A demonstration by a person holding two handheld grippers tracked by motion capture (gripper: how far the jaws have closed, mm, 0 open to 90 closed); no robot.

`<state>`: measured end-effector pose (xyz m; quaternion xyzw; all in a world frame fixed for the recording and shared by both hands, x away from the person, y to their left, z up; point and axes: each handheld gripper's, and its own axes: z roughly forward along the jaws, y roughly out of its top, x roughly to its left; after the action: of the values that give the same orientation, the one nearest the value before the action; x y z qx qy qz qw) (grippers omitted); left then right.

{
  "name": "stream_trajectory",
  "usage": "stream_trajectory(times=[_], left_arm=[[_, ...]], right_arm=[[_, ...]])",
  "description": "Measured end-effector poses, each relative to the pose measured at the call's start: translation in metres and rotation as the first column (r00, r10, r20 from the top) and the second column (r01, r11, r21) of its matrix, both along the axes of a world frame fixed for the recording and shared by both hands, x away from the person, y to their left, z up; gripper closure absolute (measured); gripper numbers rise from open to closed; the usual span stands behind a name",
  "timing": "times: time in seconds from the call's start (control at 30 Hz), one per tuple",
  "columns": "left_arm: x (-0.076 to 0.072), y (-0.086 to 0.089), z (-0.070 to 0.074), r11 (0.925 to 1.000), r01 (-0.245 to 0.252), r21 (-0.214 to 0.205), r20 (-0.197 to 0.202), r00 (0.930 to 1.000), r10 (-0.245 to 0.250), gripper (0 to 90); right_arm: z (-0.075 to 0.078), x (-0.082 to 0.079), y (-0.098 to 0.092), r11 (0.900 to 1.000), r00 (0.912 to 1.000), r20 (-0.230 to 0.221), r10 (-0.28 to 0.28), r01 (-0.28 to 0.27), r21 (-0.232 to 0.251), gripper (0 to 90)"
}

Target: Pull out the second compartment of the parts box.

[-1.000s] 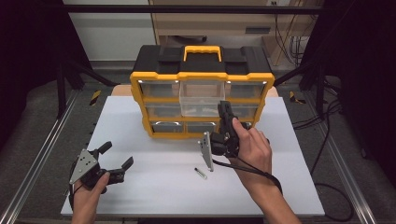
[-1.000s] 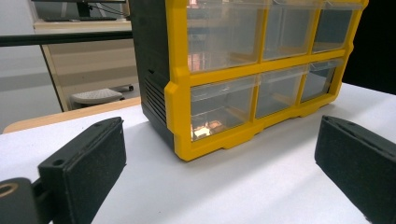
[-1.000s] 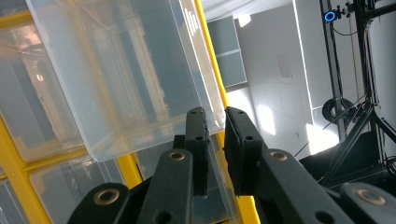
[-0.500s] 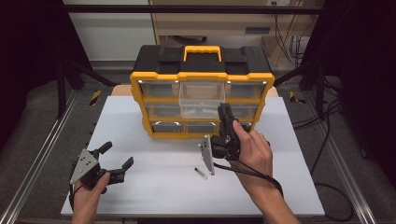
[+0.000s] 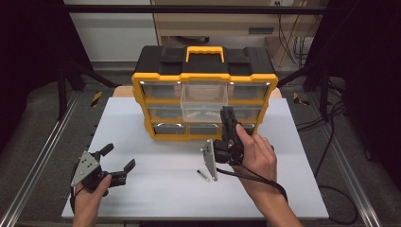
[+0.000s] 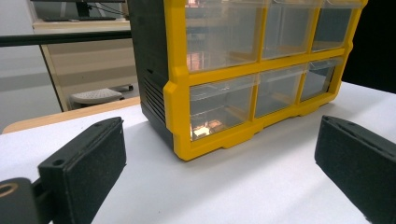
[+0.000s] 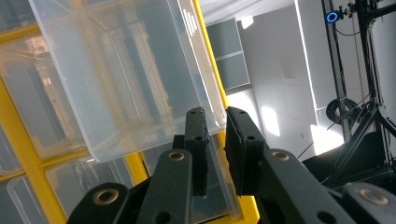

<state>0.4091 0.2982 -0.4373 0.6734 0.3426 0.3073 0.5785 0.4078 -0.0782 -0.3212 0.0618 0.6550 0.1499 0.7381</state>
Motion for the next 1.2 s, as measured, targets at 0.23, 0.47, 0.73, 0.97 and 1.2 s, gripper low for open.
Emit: stream_trajectory(times=[0.23, 0.47, 0.73, 0.97, 1.2], left_arm=[[0.0000, -0.0004, -0.0001, 1.0000, 0.001, 0.003, 0.000, 1.0000, -0.001, 2.0], [-0.0001, -0.0003, 0.0000, 1.0000, 0.001, 0.001, 0.000, 1.0000, -0.001, 2.1], [-0.0001, -0.0003, -0.0001, 1.0000, 0.001, 0.002, 0.000, 1.0000, -0.001, 2.0], [-0.0001, -0.0007, -0.0001, 1.0000, 0.002, 0.004, 0.000, 1.0000, -0.002, 2.0], [-0.0002, -0.0006, -0.0001, 1.0000, 0.002, 0.004, 0.000, 1.0000, -0.002, 2.0]], right_arm=[[0.0008, -0.0024, 0.0002, 1.0000, 1.0000, 0.000, 0.003, -0.003, -0.001, 79.1], [0.0008, -0.0044, 0.0000, 1.0000, 1.0000, -0.002, 0.004, -0.004, -0.006, 79.0], [0.0003, -0.0061, -0.0002, 1.0000, 1.0000, -0.004, 0.003, -0.003, -0.008, 79.0], [-0.0012, -0.0068, -0.0002, 1.0000, 1.0000, -0.004, 0.005, -0.005, -0.008, 78.7], [-0.0023, -0.0078, -0.0002, 1.0000, 1.0000, -0.004, 0.003, -0.003, -0.009, 78.6]])
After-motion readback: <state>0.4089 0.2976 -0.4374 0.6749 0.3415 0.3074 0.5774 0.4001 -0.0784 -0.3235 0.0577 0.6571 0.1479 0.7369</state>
